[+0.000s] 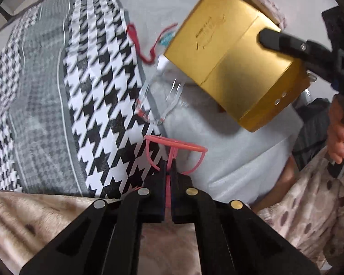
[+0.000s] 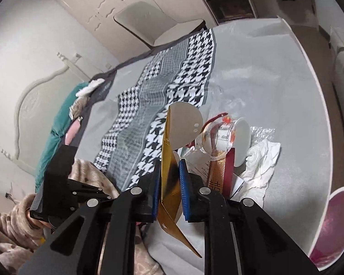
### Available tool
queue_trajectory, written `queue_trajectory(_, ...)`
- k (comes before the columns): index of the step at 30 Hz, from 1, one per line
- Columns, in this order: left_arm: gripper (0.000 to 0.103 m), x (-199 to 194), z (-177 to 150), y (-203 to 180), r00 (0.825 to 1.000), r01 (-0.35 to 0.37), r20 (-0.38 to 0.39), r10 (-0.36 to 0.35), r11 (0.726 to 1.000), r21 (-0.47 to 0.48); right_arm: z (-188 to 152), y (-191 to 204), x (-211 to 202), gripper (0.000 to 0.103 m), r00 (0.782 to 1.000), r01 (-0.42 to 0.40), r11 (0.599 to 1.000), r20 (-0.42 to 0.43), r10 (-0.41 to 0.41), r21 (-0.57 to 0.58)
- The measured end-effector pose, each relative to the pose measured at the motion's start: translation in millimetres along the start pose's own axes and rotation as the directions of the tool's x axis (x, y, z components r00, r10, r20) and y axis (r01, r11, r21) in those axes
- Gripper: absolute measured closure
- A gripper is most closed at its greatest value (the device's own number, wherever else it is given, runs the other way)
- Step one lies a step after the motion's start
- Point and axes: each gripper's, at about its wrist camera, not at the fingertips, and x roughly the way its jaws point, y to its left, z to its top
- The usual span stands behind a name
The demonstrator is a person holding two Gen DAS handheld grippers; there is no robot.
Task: Collect trash
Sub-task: 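Carry the gold box and pink stand over the pink-lined wastebasket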
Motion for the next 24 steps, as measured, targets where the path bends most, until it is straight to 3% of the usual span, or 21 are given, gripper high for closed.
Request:
queue_trajectory(8,0.100,-65,25,-24,0.991,0.033,0.130,-0.041,0.997,0.063,14,0,-65,0.089,0.998,0.000,1.000,0.061,0.001,-0.004)
queue_trajectory(15,0.100,-76,43,-68,0.979,0.078,0.174,-0.104,0.985,0.152,11,-24,-151,0.089,0.982,0.146,0.989,0.117,-0.148,0.018)
queue_trajectory(24,0.100,-53,67,-161,0.963,0.179,0.141,-0.229,0.938,0.296,-41,-91,-244,0.089,0.933,0.300,0.940,0.154,-0.324,0.162)
